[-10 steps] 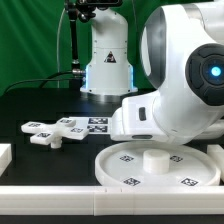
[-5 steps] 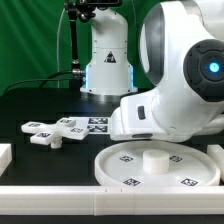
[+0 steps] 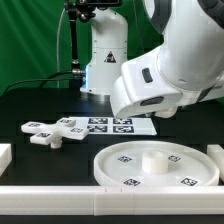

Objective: Assemble round table

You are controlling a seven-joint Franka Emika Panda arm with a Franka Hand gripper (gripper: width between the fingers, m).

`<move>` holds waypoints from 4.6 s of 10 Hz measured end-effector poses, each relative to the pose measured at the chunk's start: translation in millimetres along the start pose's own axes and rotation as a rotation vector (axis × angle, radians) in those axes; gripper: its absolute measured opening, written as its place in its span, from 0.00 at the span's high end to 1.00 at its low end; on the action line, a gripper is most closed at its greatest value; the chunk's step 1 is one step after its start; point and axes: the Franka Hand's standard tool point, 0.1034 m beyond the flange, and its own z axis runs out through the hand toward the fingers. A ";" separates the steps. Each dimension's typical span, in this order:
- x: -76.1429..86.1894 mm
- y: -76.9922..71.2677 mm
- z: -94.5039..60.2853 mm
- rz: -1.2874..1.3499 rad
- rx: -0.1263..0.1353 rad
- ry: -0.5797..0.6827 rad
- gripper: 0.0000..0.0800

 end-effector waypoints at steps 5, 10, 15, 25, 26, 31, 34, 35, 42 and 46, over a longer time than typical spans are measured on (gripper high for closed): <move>1.5 1.9 -46.4 -0.033 -0.033 0.194 0.49; 5.6 3.9 -71.9 -0.025 -0.076 0.511 0.49; 13.8 19.8 -98.3 -0.065 -0.134 0.834 0.49; 19.4 32.3 -77.1 -0.095 -0.267 1.177 0.49; 19.7 31.8 -76.9 -0.096 -0.269 1.183 0.49; 25.7 32.1 -65.5 -0.098 -0.264 1.165 0.49; 29.3 33.7 -62.9 -0.096 -0.268 1.176 0.49; 29.7 34.1 -63.7 -0.095 -0.271 1.184 0.49; 17.5 35.1 -80.6 -0.094 -0.267 1.170 0.19; 17.1 35.1 -79.7 -0.094 -0.265 1.164 0.19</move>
Offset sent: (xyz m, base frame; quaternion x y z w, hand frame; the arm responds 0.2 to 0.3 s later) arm 0.0228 -0.0090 0.0331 -0.0113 0.1606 -0.0396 0.9862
